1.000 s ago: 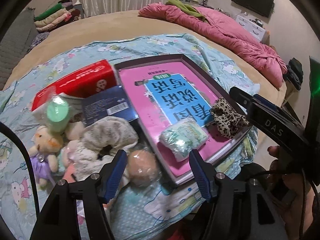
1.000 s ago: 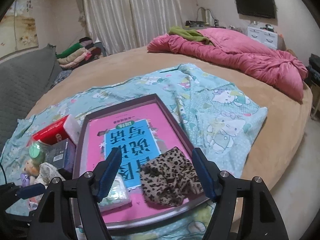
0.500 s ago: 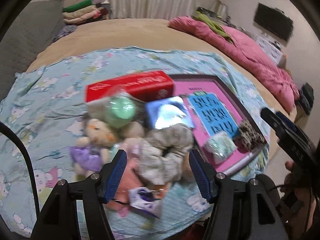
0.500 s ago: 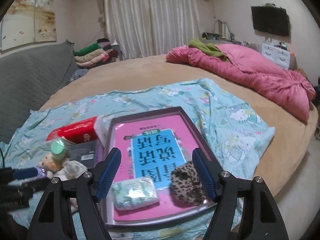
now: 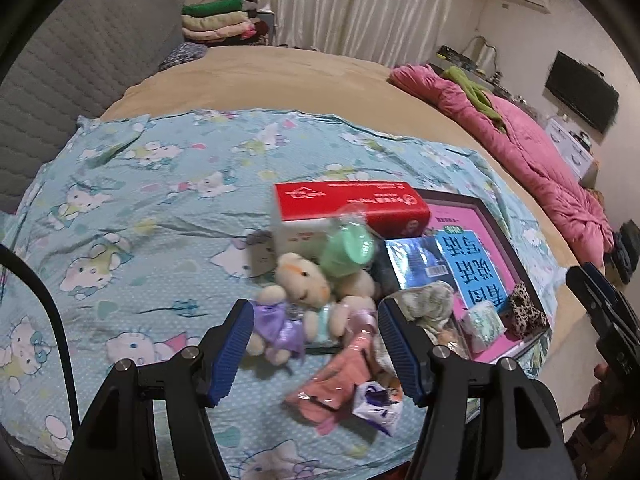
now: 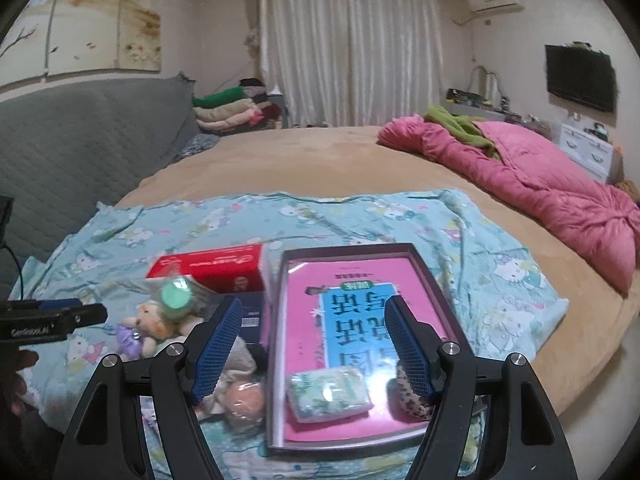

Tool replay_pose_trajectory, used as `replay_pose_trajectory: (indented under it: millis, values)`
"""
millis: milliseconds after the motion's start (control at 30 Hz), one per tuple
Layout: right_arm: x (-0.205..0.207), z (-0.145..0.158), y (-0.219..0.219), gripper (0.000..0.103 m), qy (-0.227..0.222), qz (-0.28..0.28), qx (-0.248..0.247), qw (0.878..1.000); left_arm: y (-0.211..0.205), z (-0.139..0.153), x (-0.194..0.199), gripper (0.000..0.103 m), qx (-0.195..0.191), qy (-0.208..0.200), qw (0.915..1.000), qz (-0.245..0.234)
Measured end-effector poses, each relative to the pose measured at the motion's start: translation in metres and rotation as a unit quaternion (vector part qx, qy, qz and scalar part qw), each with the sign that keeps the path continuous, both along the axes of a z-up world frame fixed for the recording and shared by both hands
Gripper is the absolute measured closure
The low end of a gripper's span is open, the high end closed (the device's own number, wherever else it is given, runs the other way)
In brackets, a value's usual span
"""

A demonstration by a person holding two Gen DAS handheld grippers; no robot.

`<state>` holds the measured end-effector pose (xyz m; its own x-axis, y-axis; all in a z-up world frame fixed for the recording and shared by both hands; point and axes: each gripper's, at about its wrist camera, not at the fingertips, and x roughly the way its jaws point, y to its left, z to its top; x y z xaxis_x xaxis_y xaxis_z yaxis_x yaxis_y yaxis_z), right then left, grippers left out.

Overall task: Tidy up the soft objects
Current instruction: 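Move both tools back toward the pile beside the teddy bear, then grasp the pink packet with the left tool while the right tool grasps the bagged bun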

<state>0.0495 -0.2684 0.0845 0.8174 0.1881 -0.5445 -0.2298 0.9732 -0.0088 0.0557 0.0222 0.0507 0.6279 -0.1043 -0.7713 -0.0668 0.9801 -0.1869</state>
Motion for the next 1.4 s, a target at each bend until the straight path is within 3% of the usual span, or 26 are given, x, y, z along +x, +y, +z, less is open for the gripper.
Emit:
replay_pose_trajectory:
  millis: [233, 567, 1000, 1400]
  values:
    - [-0.006, -0.003, 0.02, 0.028, 0.017, 0.036, -0.015, 0.999, 0.011, -0.005, -0.009, 0.039, 0.002, 0.007, 1.0, -0.001]
    - [-0.01, -0.032, 0.047, 0.028, 0.063, 0.082, -0.082, 0.991, -0.005, -0.033, -0.02, 0.039, 0.018, 0.041, 0.9976, -0.052]
    - [-0.008, -0.084, 0.073, 0.028, 0.122, 0.12, -0.187, 0.967, -0.006, -0.075, -0.017, 0.039, 0.009, 0.088, 0.9941, -0.063]
    - [-0.007, -0.126, 0.103, 0.028, 0.108, 0.153, -0.307, 0.933, 0.006, -0.095, -0.009, 0.039, -0.023, 0.097, 0.9933, -0.059]
